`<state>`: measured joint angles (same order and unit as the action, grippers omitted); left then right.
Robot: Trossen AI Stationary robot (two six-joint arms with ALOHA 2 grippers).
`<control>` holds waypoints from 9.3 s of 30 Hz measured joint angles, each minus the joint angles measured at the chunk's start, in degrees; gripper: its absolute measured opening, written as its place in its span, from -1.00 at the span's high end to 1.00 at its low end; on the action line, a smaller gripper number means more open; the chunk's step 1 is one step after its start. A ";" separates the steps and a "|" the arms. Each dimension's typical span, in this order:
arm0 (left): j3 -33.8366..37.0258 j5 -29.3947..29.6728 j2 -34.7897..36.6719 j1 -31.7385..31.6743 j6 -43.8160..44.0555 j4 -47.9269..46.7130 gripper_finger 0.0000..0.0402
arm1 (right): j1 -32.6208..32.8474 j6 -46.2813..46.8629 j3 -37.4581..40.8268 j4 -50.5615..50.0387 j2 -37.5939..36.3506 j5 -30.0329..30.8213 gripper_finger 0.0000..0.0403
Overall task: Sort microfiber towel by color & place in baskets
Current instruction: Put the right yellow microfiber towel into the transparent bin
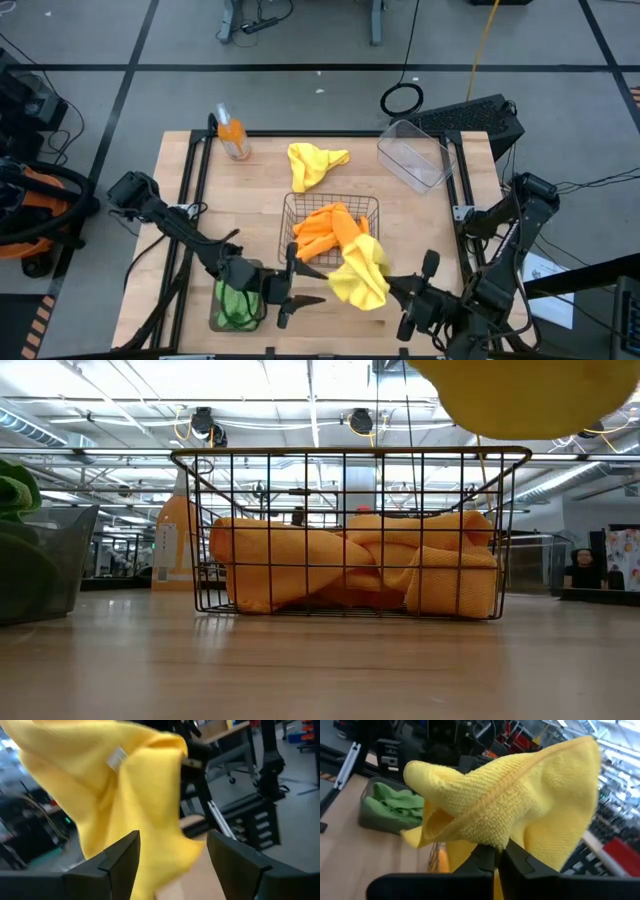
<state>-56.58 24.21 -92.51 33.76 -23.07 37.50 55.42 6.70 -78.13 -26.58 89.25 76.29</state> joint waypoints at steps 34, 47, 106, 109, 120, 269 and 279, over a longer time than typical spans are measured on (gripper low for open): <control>-0.02 8.87 -3.74 3.28 -32.36 12.35 -0.79 | -18.07 -23.87 0.00 34.32 3.21 -50.38 1.00; -0.03 0.43 -3.76 0.35 -26.11 14.73 -0.61 | -19.41 -20.98 0.00 35.42 3.23 -54.19 1.00; -0.07 13.31 5.16 -1.57 7.34 -11.15 0.92 | -19.73 -67.14 0.00 59.84 19.71 -2.56 -0.98; -0.07 12.23 5.30 -1.19 7.30 -11.19 0.90 | -19.69 -62.92 -0.01 56.26 19.71 -1.55 -0.96; -0.07 8.46 6.36 -0.35 7.35 -11.33 0.88 | -19.71 -49.30 0.00 46.07 19.71 -1.29 -0.85; -0.09 1.46 12.81 -8.28 12.29 -34.09 -0.22 | -100.25 -15.75 34.84 -9.11 -21.55 -60.30 -0.52; -0.09 0.59 12.81 -8.28 12.37 -34.19 -0.22 | -104.28 -17.85 26.16 -20.26 -21.57 -67.48 -0.51</control>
<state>-56.66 24.80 -79.70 25.47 -10.71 3.31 -48.86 -11.16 -51.97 -46.84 67.68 8.82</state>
